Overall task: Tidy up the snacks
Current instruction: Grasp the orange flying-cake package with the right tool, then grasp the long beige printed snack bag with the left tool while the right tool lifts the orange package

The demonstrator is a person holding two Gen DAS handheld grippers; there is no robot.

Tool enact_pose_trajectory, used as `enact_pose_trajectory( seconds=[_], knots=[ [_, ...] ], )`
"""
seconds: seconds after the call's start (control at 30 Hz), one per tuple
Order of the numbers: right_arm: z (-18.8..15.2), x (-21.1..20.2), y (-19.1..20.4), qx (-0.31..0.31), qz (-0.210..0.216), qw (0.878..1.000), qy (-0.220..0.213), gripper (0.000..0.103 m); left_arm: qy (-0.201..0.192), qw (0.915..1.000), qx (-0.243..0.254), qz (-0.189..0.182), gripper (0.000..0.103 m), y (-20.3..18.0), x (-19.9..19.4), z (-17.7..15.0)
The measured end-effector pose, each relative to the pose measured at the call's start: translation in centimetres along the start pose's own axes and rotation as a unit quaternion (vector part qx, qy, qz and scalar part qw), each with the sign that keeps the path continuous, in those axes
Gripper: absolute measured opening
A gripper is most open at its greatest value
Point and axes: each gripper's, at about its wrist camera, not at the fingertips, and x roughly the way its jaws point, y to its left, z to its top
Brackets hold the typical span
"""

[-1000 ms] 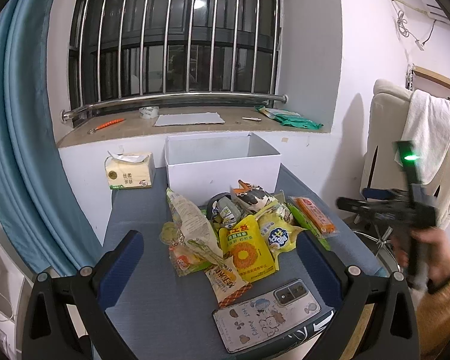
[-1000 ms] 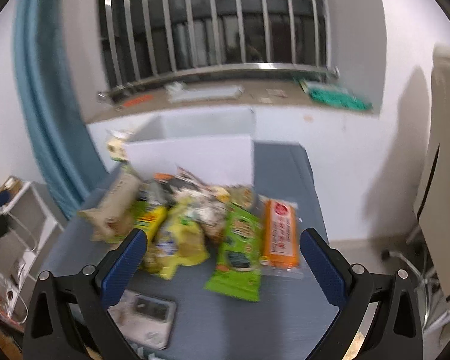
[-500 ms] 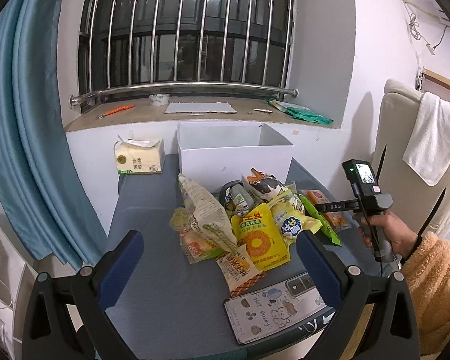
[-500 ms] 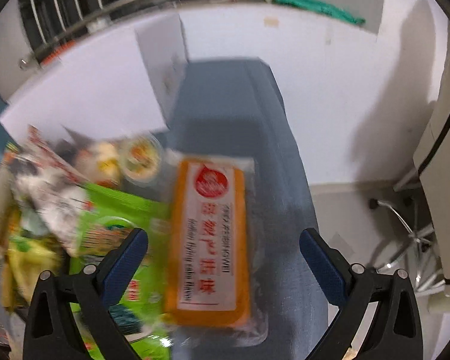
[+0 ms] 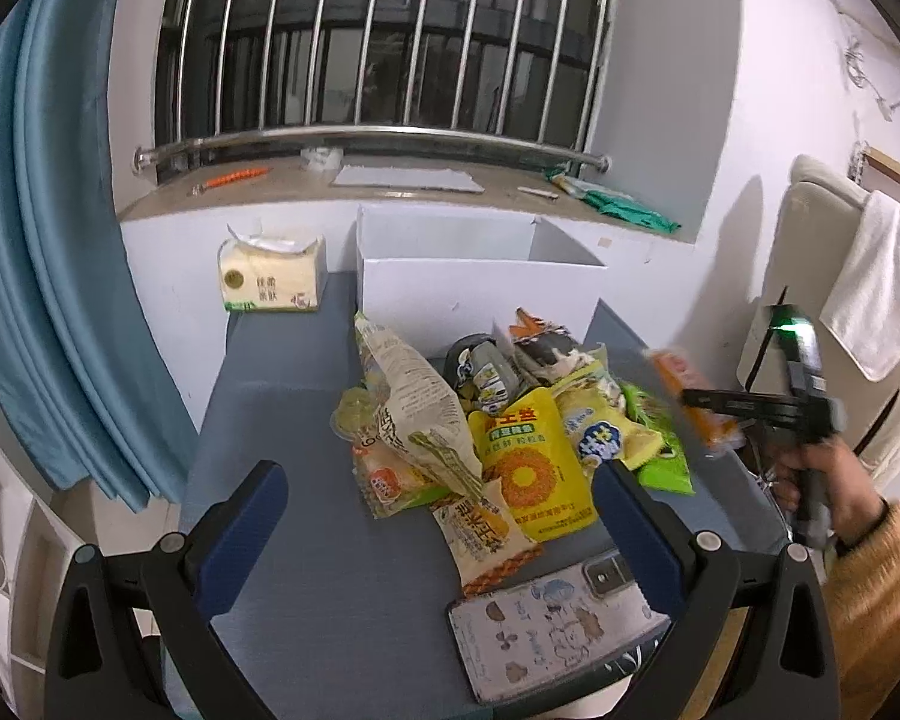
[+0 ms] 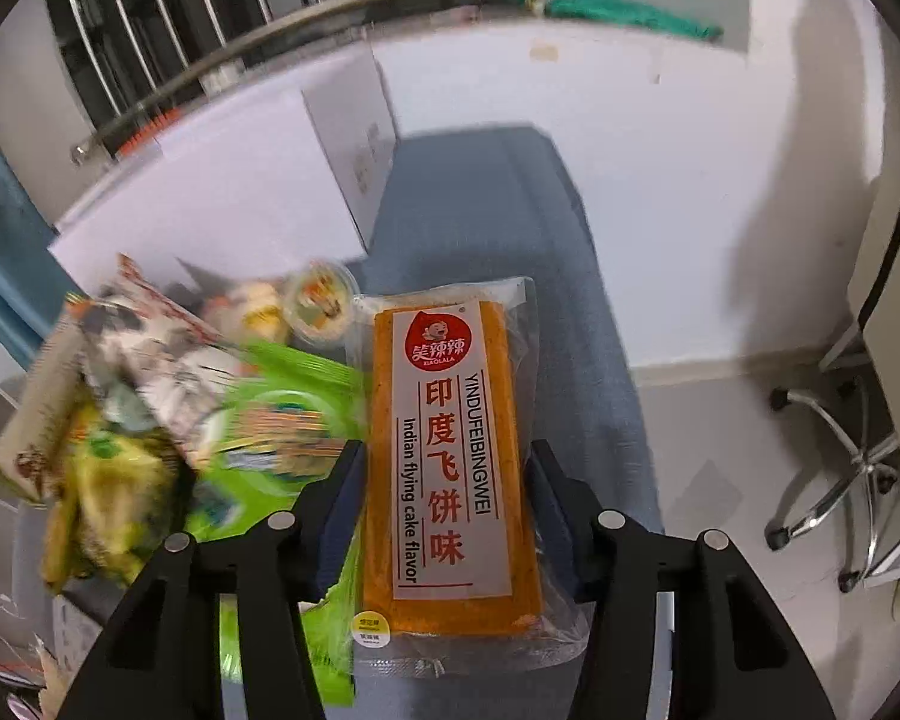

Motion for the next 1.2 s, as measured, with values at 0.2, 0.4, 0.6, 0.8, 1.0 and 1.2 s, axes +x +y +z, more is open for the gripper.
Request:
enact_pose_trajectory(
  seconds=[0.2,0.4,0.6,0.8,1.0,1.2],
  knots=[
    [-0.6,-6.0,0.2,0.012,0.042,0.996,-0.073,0.058,0.058,0.9980,-0.023,-0.012,0.103,0.5,6.8,2.5],
    [-2.5,-9.8,1.2,0.025,0.093,0.989,-0.111,0.058,0.141,0.9892,-0.030,0.028,0.103,1.0,14.9,4.4],
    [-4.4,-11.0,2.0,0.028,0.113,0.987,-0.115,0.058,0.166,0.9843,-0.059,0.008,0.043,3.1,18.2,4.2],
    [-5.1,-11.2,2.3,0.028,0.126,0.985,-0.115,0.058,0.081,0.9957,-0.040,-0.017,0.039,2.5,12.3,3.8],
    [-4.1,-10.8,3.3,0.027,0.139,0.982,-0.122,0.058,0.000,0.9976,-0.046,-0.051,0.039,1.9,6.8,5.2],
    [0.9,-10.1,5.1,0.010,0.152,0.979,-0.136,0.058,-0.037,0.9955,-0.051,-0.070,0.039,2.3,7.4,10.7]
  ],
)
